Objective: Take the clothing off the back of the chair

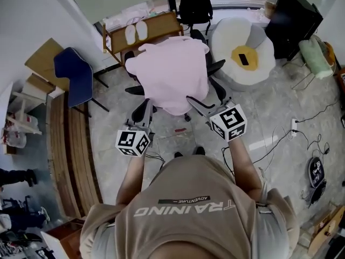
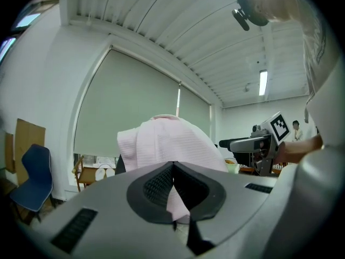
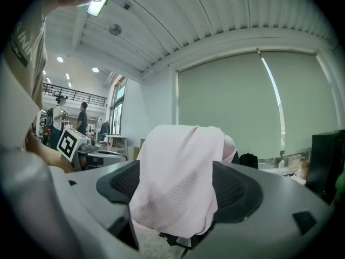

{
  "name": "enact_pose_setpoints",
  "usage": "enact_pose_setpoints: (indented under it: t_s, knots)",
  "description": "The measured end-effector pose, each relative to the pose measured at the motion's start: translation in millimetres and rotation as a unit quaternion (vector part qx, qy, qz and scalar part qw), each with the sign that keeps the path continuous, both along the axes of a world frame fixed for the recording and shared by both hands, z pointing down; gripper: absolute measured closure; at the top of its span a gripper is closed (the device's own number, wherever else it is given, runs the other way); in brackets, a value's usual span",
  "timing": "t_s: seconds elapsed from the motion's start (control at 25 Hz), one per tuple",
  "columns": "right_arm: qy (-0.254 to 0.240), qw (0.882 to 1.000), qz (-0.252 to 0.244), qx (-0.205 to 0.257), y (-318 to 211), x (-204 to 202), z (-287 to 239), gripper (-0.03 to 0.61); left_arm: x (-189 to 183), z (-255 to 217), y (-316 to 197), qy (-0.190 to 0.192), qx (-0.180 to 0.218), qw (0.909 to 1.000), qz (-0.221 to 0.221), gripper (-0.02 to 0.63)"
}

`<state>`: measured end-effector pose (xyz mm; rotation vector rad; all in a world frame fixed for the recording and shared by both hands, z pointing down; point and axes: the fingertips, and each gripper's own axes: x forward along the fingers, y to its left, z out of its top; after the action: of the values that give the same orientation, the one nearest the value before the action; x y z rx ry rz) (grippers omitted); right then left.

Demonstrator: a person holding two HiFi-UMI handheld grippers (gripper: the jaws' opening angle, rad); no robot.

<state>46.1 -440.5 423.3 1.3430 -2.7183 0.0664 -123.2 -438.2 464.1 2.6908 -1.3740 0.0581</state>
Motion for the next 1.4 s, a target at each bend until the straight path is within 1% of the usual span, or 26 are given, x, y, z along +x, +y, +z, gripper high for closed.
enact_pose_setpoints:
  t_s: [0.24, 0.4, 0.52, 0.72, 0.88, 1.04, 1.24, 1.28, 1.4]
  knots:
    - [0.017, 1.0, -0.015, -0.014, 0.0, -4.2, 6.9, 0.186, 4.7, -0.6, 2.5, 0.001, 0.002, 1.0, 0.0, 0.601]
    - [0.056, 0.998, -0.013, -0.021, -5.4, -17.0, 26.5, 0.186, 2.6, -2.0, 7.7, 0.005, 0.004, 0.9999, -0.012, 0.601]
    - [0.074, 0.997, -0.003, -0.022, -22.8, -28.7, 36.4, 0.186, -1.9, -1.3, 11.3, 0.002, 0.002, 0.9999, -0.017, 0.601]
    - [0.076, 0.997, 0.013, -0.028, -53.0, -41.6, 45.9, 0.187, -25.2, 3.0, 11.9, -0.003, -0.003, 0.9994, -0.034, 0.601]
    - [0.07, 0.997, 0.011, -0.036, -61.8, -43.9, 43.9, 0.187, -39.4, 3.8, 6.4, -0.001, -0.003, 0.9992, -0.041, 0.601]
    - [0.057, 0.998, 0.011, -0.037, -61.3, -43.5, 45.3, 0.187, -38.8, 4.5, -1.2, 0.002, -0.002, 0.9994, -0.036, 0.601]
    - [0.076, 0.996, 0.018, -0.038, -61.2, -39.0, 43.6, 0.19, -30.7, -1.7, -5.6, 0.008, 0.004, 0.9996, -0.026, 0.601]
    - [0.079, 0.996, 0.019, -0.04, -60.4, -37.3, 43.4, 0.206, -29.6, -2.6, -6.0, 0.008, 0.004, 0.9996, -0.025, 0.601]
    - [0.077, 0.996, 0.008, -0.048, -54.4, -31.5, 40.5, 0.332, -27.7, -3.6, -5.1, 0.009, 0.003, 0.9996, -0.025, 0.601]
